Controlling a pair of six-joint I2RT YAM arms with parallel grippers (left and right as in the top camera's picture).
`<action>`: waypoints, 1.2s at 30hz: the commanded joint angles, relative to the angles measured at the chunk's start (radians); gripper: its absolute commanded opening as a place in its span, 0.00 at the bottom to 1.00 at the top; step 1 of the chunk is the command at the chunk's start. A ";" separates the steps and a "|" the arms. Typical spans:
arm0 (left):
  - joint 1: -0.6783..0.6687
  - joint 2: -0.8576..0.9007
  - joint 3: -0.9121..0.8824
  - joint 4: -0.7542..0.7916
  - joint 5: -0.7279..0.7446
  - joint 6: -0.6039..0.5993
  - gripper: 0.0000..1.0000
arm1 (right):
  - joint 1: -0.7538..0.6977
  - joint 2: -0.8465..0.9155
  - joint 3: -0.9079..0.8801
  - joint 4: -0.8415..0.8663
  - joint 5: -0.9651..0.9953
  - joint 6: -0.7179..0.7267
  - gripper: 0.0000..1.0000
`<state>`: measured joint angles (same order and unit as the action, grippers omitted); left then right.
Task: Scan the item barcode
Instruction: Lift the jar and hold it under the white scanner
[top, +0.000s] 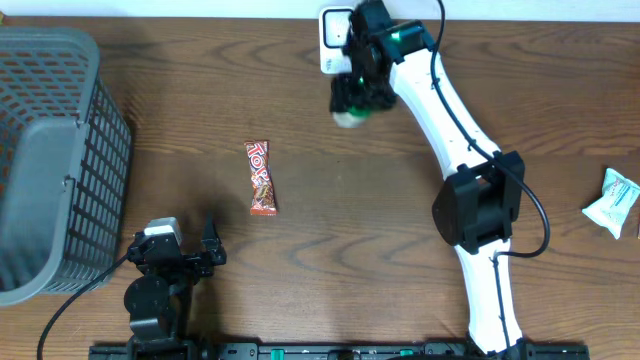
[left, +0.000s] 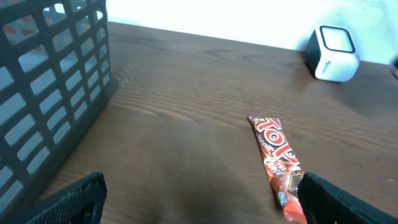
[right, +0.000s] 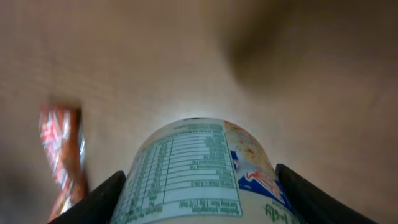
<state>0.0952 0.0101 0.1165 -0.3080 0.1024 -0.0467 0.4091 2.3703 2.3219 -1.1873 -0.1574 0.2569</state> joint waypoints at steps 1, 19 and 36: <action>-0.003 -0.006 -0.015 -0.024 0.002 0.016 0.98 | 0.024 -0.004 0.014 0.111 0.178 -0.046 0.51; -0.003 -0.005 -0.015 -0.025 0.002 0.016 0.98 | 0.038 0.153 -0.060 0.981 0.422 -0.262 0.59; -0.003 -0.005 -0.015 -0.025 0.002 0.016 0.98 | 0.056 0.203 -0.058 1.201 0.527 -0.312 0.64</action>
<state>0.0952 0.0105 0.1165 -0.3084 0.1024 -0.0467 0.4541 2.5950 2.2456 0.0093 0.3382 -0.0235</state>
